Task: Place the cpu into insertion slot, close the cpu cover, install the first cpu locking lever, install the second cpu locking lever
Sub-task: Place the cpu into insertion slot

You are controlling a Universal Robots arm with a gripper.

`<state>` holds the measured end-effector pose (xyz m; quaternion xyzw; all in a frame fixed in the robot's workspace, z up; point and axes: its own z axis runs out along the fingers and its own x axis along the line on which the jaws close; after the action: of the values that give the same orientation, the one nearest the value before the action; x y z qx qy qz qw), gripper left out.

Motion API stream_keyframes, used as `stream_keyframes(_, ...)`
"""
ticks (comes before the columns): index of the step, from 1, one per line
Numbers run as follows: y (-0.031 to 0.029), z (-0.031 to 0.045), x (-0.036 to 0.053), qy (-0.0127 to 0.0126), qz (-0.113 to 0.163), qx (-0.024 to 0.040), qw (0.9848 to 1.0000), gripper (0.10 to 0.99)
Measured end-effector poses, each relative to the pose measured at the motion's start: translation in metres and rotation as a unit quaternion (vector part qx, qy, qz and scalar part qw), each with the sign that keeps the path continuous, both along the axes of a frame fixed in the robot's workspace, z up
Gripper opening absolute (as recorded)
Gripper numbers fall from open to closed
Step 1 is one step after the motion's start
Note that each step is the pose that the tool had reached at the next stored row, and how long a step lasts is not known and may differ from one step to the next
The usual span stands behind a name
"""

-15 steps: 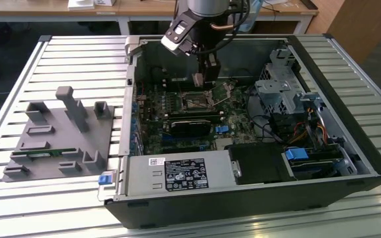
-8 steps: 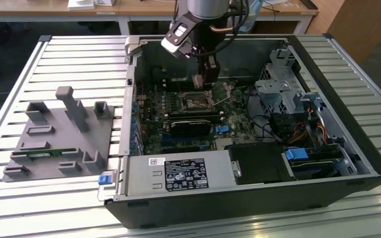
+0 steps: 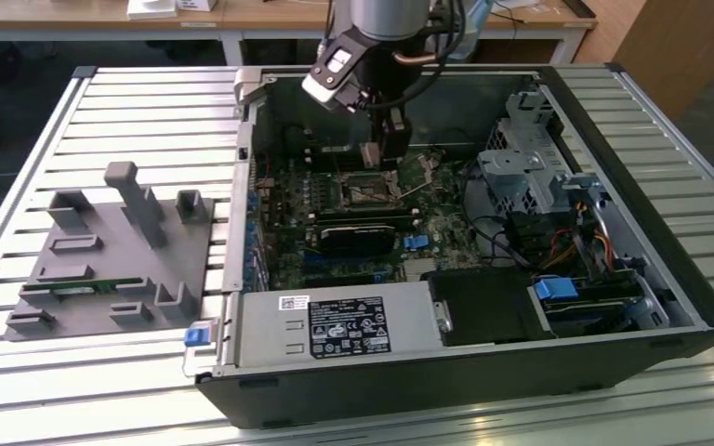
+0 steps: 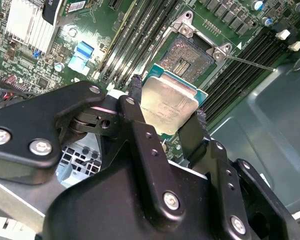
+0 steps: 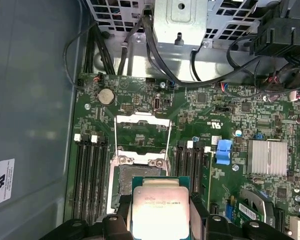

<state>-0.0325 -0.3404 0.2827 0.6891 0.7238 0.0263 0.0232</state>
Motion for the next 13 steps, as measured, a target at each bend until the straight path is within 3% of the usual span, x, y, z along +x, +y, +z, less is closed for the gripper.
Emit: stream_keyframes(13, 0.0, -0.0056, 0.0, 0.0004, 0.0, 0.0, 1.0, 0.541)
